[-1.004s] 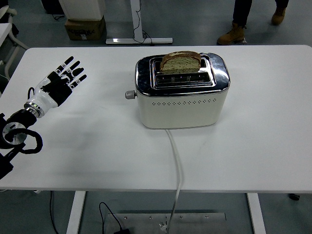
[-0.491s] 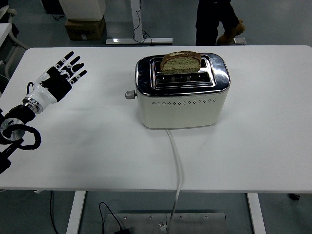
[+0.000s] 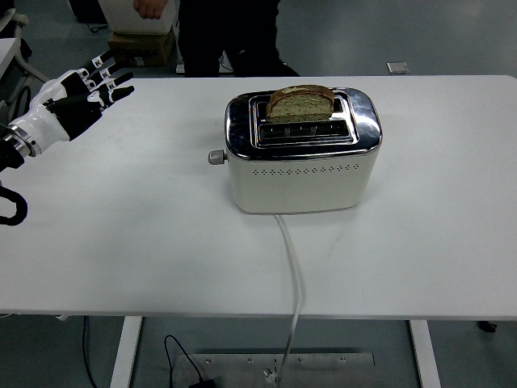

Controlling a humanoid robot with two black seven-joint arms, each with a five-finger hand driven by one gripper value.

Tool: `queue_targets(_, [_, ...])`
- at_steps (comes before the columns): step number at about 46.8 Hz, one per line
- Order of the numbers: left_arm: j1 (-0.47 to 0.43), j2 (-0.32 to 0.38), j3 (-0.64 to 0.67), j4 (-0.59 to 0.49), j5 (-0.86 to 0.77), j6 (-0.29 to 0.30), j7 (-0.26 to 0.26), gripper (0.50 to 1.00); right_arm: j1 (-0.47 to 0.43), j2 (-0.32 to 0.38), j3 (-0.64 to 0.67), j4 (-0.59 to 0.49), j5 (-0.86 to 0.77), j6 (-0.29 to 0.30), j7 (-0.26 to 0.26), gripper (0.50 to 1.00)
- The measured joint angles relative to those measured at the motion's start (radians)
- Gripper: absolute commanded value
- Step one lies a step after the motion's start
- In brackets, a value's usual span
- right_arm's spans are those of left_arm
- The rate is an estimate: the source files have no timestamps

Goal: Press down toaster

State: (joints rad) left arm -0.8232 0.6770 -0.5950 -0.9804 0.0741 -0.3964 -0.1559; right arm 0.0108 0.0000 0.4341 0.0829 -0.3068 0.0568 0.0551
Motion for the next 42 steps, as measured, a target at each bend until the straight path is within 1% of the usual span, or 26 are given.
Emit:
queue_targets(7, [-0.052, 0.042, 0.001, -0.031, 0.116, -0.014, 0.001, 1.000, 0.000, 0.000, 0.000, 0.000, 0.000, 0.000, 0.000, 0.998])
queue_targets(11, [-0.073, 0.068, 0.004, -0.063, 0.196, -0.047, 0.008, 1.000, 0.000, 0.000, 0.000, 0.000, 0.000, 0.000, 0.000, 0.998])
queue_targets(15, [-0.085, 0.096, 0.017, -0.115, 0.299, -0.089, 0.059, 1.000, 0.000, 0.000, 0.000, 0.000, 0.000, 0.000, 0.000, 1.000])
queue_targets(19, [-0.091, 0.122, 0.026, -0.160, 0.387, -0.118, 0.102, 1.000, 0.000, 0.000, 0.000, 0.000, 0.000, 0.000, 0.000, 0.998])
queue_targets(22, [-0.095, 0.135, 0.029, -0.169, 0.432, -0.146, 0.113, 1.000, 0.000, 0.000, 0.000, 0.000, 0.000, 0.000, 0.000, 0.998])
queue_targets(29, [-0.122, 0.148, 0.030, -0.171, 0.496, -0.210, 0.116, 1.000, 0.000, 0.000, 0.000, 0.000, 0.000, 0.000, 0.000, 0.998])
queue_targets(42, [-0.181, 0.153, 0.040, -0.172, 0.666, -0.215, 0.116, 1.000, 0.000, 0.000, 0.000, 0.000, 0.000, 0.000, 0.000, 0.998])
